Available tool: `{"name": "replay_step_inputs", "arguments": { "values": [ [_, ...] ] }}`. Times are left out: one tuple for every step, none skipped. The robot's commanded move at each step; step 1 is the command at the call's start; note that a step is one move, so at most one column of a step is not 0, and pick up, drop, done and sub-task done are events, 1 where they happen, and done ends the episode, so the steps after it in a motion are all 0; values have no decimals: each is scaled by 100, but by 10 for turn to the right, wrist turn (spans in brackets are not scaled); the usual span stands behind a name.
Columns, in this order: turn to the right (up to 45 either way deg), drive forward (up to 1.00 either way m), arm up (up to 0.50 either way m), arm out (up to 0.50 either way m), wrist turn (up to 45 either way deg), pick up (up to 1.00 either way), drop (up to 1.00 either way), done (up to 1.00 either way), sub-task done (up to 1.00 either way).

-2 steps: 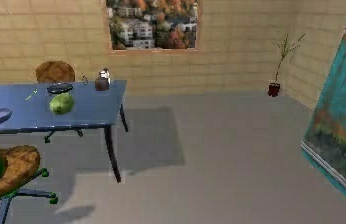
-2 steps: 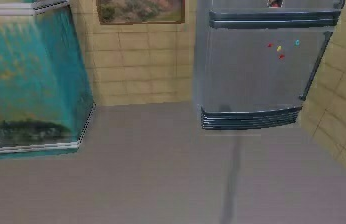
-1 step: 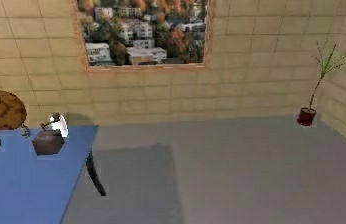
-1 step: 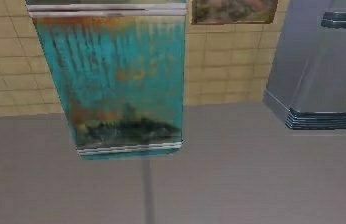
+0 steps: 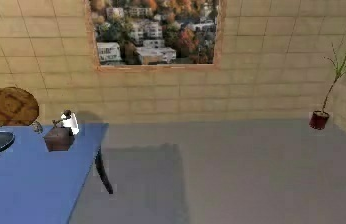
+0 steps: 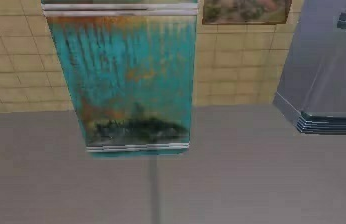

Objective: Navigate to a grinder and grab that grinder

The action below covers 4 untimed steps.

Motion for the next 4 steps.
{"name": "replay_step_inputs", "arguments": {
  "values": [
    [450, 0, 0, 0, 0, 0, 0, 0, 0],
    [120, 0, 0, 0, 0, 0, 0, 0, 0],
    [0, 25, 0, 0, 0, 0, 0, 0, 0],
    [-450, 0, 0, 0, 0, 0, 0, 0, 0]
  ]
}}
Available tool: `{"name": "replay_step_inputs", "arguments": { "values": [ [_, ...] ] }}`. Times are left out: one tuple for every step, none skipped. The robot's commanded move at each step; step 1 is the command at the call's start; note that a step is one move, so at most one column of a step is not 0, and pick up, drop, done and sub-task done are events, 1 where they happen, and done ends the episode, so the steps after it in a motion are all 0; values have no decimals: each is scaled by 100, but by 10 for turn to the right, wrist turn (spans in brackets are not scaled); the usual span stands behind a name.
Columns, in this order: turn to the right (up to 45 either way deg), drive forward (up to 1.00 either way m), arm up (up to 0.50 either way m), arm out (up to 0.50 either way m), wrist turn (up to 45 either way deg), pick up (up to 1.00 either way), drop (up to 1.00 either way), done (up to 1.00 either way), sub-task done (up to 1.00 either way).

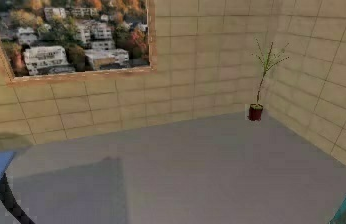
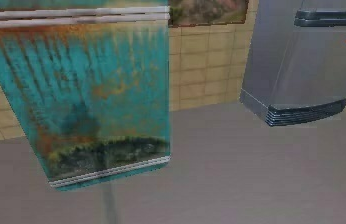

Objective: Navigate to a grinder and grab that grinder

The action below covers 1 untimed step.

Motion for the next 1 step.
{"name": "replay_step_inputs", "arguments": {
  "values": [
    [-180, 0, 0, 0, 0, 0, 0, 0, 0]
  ]
}}
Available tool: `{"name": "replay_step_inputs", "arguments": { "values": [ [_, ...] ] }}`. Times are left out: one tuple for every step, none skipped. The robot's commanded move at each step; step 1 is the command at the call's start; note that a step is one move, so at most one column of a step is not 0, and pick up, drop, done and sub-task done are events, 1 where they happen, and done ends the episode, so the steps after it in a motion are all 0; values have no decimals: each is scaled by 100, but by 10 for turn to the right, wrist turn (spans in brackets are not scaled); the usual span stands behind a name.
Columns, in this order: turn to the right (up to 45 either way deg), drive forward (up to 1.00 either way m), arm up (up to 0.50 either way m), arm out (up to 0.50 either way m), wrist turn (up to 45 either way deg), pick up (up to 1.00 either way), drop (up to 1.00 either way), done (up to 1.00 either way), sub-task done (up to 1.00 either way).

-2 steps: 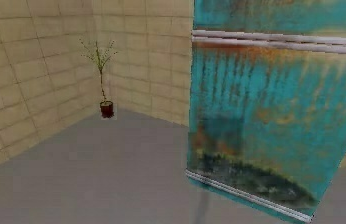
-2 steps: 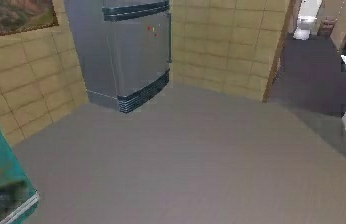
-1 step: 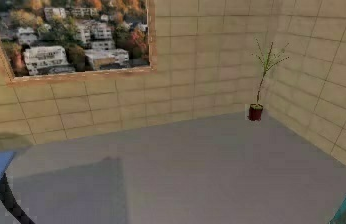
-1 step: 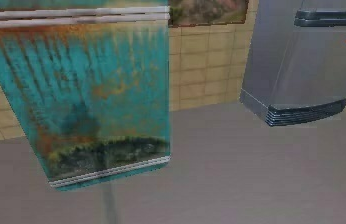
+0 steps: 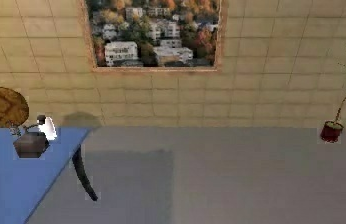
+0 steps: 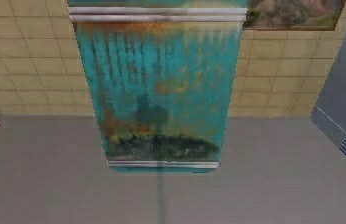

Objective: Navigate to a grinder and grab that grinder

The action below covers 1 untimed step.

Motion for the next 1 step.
{"name": "replay_step_inputs", "arguments": {
  "values": [
    [0, 55, 0, 0, 0, 0, 0, 0, 0]
  ]
}}
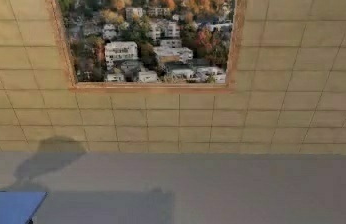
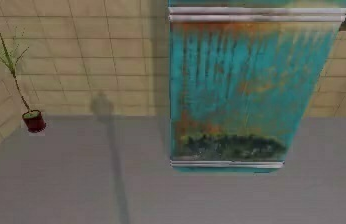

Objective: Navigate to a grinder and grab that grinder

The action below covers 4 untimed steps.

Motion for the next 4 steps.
{"name": "replay_step_inputs", "arguments": {
  "values": [
    [-450, 0, 0, 0, 0, 0, 0, 0, 0],
    [-450, 0, 0, 0, 0, 0, 0, 0, 0],
    [-450, 0, 0, 0, 0, 0, 0, 0, 0],
    [-120, 0, 0, 0, 0, 0, 0, 0, 0]
  ]
}}
